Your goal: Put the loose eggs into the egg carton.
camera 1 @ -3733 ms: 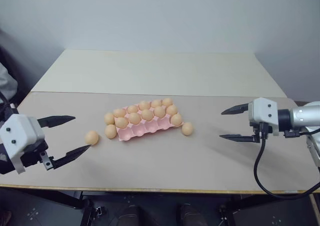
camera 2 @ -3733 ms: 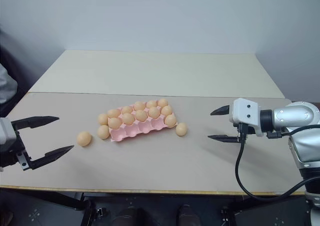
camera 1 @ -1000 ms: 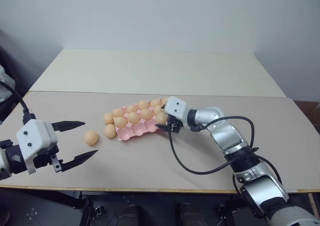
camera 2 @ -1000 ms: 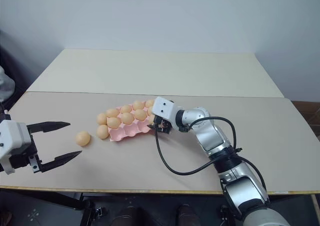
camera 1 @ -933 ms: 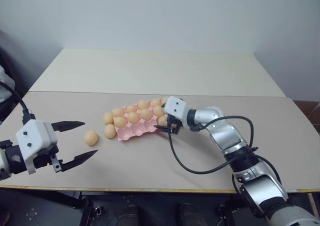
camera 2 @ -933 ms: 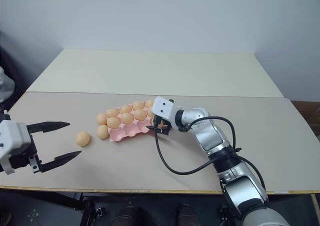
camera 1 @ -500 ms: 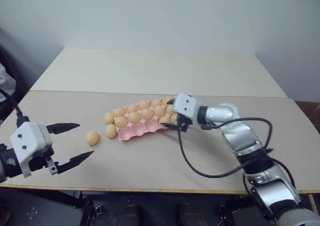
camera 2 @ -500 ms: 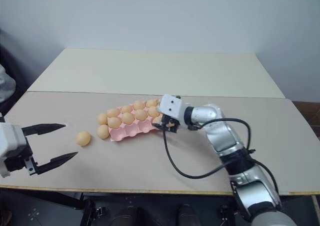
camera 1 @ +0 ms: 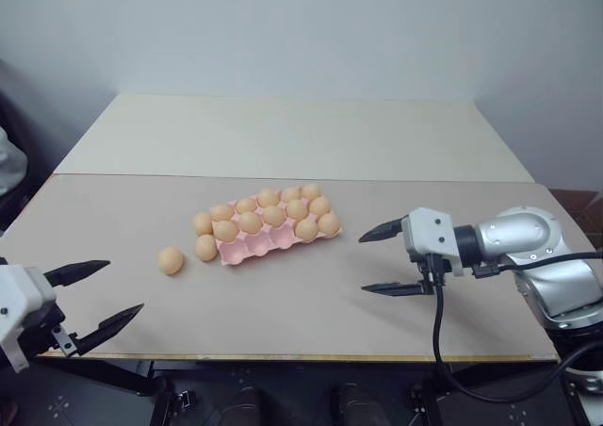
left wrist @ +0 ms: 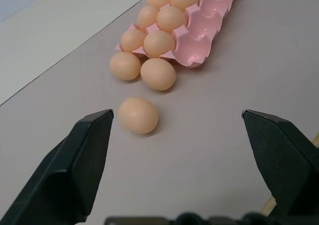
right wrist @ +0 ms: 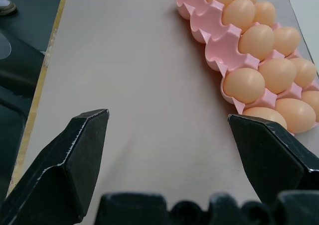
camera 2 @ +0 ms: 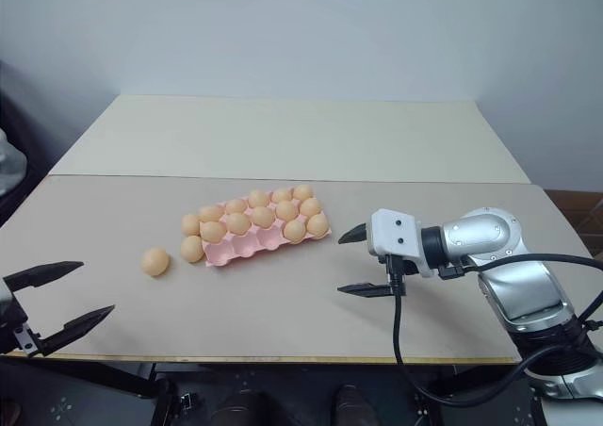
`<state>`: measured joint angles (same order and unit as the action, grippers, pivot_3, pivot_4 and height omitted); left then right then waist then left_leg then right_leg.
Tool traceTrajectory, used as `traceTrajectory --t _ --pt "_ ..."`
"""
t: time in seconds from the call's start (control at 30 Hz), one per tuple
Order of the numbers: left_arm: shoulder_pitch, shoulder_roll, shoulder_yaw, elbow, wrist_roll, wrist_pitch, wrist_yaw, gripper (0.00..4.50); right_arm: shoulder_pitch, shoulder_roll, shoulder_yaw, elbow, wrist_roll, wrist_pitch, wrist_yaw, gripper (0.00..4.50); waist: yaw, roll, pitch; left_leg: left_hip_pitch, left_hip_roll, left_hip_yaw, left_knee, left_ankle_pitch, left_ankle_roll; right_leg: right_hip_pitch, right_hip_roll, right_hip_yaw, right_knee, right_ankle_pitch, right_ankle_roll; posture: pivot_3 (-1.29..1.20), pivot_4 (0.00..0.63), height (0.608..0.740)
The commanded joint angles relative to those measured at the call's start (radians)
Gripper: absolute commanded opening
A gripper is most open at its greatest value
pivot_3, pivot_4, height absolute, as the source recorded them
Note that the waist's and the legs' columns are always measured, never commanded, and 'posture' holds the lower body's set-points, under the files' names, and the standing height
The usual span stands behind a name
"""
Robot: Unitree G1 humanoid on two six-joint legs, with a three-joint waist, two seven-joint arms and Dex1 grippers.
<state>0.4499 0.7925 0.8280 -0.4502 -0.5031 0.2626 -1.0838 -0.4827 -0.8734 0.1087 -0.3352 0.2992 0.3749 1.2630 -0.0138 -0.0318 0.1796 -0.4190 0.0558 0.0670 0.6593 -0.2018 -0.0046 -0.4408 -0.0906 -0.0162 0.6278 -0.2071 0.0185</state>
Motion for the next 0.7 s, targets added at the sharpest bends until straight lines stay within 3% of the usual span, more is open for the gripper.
traceTrajectory --t 0.03,0.37,0.7 --pt "-0.063 0.010 -0.038 0.055 0.046 -0.019 0.073 4.50 0.005 -0.019 -0.029 -0.033 0.017 0.004 -0.011 4.46 0.002 0.000 0.000 -0.001 -0.001 0.000 0.000 0.000 0.000 0.000 0.000 0.000 0.000 0.000 0.000 0.00 0.150 0.740" --pt "-0.304 -0.013 -0.287 0.244 0.121 0.028 0.216 4.50 0.012 -0.033 -0.031 -0.047 0.014 0.031 -0.040 4.46 0.008 -0.003 -0.001 -0.003 -0.001 0.000 0.000 0.001 0.002 -0.001 0.000 0.000 0.000 0.000 0.001 0.00 0.150 0.740" --pt "-0.510 -0.085 -0.508 0.520 0.204 -0.077 0.235 4.50 0.027 -0.049 -0.055 -0.096 0.018 0.083 -0.093 4.46 0.010 -0.003 -0.001 -0.003 -0.001 0.000 0.000 0.005 0.008 -0.001 0.000 0.000 0.000 0.001 0.001 0.00 0.150 0.740"
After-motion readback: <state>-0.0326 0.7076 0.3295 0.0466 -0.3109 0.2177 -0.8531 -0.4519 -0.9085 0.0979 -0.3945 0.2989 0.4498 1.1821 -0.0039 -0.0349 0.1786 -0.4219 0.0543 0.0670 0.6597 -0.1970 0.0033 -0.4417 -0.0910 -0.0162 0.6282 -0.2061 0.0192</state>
